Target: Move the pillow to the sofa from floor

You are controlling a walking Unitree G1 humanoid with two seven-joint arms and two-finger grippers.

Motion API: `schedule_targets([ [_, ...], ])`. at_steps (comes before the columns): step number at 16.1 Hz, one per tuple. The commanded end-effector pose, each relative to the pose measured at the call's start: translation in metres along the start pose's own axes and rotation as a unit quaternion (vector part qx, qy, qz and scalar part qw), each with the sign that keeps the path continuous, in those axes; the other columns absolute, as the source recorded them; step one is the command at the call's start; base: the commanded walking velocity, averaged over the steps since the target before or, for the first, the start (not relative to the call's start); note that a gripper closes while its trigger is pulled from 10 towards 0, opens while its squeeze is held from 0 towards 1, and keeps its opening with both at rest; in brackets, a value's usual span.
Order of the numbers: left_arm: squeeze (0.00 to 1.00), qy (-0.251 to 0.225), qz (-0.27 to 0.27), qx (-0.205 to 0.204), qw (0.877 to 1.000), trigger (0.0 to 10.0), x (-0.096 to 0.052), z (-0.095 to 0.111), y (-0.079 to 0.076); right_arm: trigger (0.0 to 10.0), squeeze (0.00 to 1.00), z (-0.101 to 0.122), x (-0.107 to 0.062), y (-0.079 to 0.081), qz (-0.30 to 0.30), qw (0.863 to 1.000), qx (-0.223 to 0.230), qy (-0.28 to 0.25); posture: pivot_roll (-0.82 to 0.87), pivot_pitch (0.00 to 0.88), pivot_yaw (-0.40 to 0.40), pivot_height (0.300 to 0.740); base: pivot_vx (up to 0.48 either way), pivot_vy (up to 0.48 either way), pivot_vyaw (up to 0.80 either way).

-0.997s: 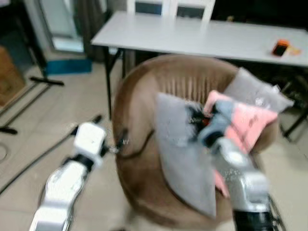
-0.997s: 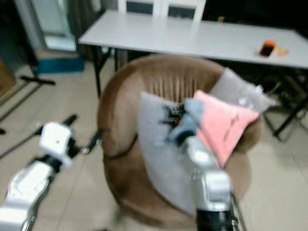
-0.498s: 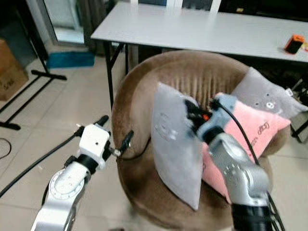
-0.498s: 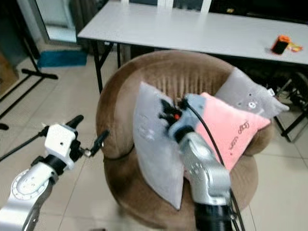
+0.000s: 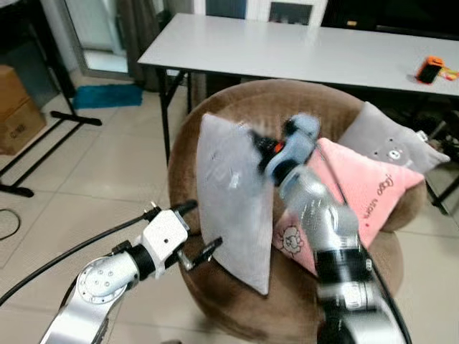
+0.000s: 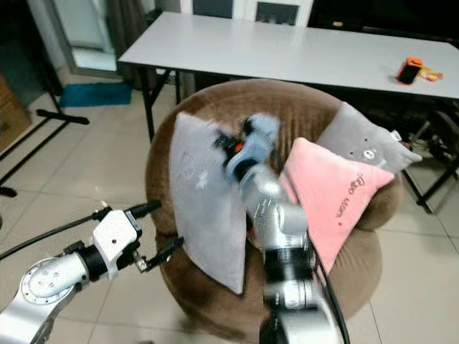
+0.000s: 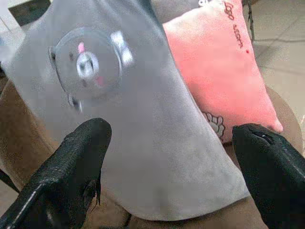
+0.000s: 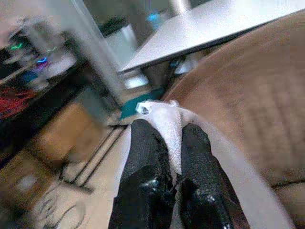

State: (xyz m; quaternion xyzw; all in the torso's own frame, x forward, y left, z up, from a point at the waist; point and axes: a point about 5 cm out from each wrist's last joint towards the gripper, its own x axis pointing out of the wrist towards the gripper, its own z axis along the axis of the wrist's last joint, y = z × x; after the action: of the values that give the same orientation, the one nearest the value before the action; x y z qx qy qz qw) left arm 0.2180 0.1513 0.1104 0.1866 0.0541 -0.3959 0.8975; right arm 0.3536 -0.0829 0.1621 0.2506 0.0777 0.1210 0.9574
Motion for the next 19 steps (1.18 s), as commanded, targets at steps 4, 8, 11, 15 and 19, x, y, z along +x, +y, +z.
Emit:
schedule_targets([
  [4,0.14,0.0,-0.011,0.012,1.0,10.0,-0.002,0.001,0.003,10.0,0.0,0.013,-0.001,-0.08,-0.156,0.986,0.034,-0.042,0.04,0.0,-0.044,0.74,0.0,0.0,0.0],
  [8,0.14,-0.003,-0.027,0.002,1.0,10.0,0.0,0.0,0.002,10.0,0.61,-0.008,-0.019,-0.127,-0.224,0.974,0.002,0.001,0.03,0.0,-0.035,0.74,0.0,0.0,0.0],
  [11,0.13,-0.009,-0.079,-0.047,0.996,10.0,0.004,-0.002,-0.006,10.0,1.0,-0.001,-0.033,-0.148,-0.235,0.971,-0.018,-0.026,0.01,0.0,-0.021,0.74,0.0,0.0,0.0],
  [15,0.14,-0.016,-0.092,-0.041,0.995,10.0,0.011,0.0,-0.004,10.0,1.0,0.02,-0.048,-0.166,-0.251,0.965,-0.043,-0.061,-0.03,0.0,0.002,0.74,0.0,0.0,0.0],
  [19,0.13,-0.074,0.024,-0.087,0.993,10.0,0.026,0.012,0.006,10.0,0.67,0.035,-0.087,-0.143,-0.163,0.977,-0.106,-0.085,-0.09,0.0,0.032,0.74,0.0,0.0,0.0],
])
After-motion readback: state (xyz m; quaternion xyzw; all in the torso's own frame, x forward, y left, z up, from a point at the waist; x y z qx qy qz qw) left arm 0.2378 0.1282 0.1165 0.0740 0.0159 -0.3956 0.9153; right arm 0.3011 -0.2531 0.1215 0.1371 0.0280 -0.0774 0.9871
